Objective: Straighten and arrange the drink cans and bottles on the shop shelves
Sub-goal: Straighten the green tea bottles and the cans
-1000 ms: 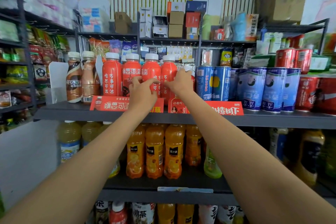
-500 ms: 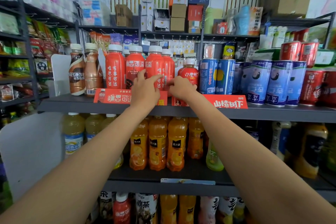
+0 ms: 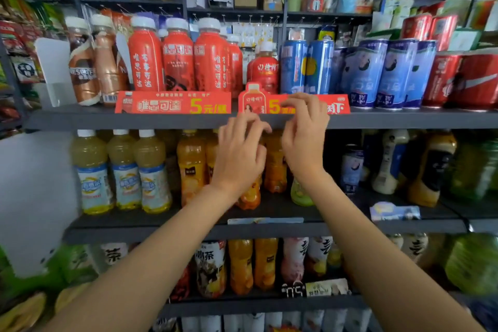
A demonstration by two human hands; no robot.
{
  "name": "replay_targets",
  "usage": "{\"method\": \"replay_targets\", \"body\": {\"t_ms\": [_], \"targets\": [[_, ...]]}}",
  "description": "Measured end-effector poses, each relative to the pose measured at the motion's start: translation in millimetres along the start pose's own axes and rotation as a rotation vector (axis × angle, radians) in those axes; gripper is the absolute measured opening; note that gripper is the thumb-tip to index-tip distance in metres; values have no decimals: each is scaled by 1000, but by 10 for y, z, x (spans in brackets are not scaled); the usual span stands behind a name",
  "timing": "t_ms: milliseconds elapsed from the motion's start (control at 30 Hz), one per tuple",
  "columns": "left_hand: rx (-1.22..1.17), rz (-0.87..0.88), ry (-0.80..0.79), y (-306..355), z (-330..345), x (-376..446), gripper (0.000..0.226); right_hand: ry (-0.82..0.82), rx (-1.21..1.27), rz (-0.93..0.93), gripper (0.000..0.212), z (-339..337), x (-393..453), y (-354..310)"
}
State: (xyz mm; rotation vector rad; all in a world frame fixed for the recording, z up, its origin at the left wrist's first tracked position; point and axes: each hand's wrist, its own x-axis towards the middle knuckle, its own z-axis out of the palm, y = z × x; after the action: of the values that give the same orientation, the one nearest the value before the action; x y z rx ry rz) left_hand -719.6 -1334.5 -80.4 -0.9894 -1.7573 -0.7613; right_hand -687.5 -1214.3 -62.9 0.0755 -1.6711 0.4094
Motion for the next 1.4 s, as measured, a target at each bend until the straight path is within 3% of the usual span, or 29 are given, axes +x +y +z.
{"method": "replay_targets", "body": {"t_ms": [167, 267, 367, 600, 733, 967, 1267, 1400], "targets": [[-47, 118, -258, 300, 494, -385, 29, -65, -186, 250, 32, -431, -612, 528], [-55, -65, -430, 368, 742, -472, 34, -315, -322, 535, 27, -532, -837, 887], [-109, -280, -521, 397, 891, -529, 42, -544, -206, 768, 49, -494, -897, 1090], [-165, -440, -549, 276, 954, -534, 44, -660, 5, 1073, 77, 24, -793, 1245], [-167, -468, -538, 251, 988, -548, 44, -640, -110, 1006, 75, 95, -869, 1333], [-270, -489, -623, 336, 1062, -652, 62, -534, 83, 877, 64, -224, -1018, 1160], [-487, -286, -679, 952, 1305, -560, 64, -391, 41, 574, 61, -1146, -1149, 1151], [-586, -204, -737, 1368, 1461, -425, 61, -379, 0, 602, 54, -1592, -1046, 1384]]}}
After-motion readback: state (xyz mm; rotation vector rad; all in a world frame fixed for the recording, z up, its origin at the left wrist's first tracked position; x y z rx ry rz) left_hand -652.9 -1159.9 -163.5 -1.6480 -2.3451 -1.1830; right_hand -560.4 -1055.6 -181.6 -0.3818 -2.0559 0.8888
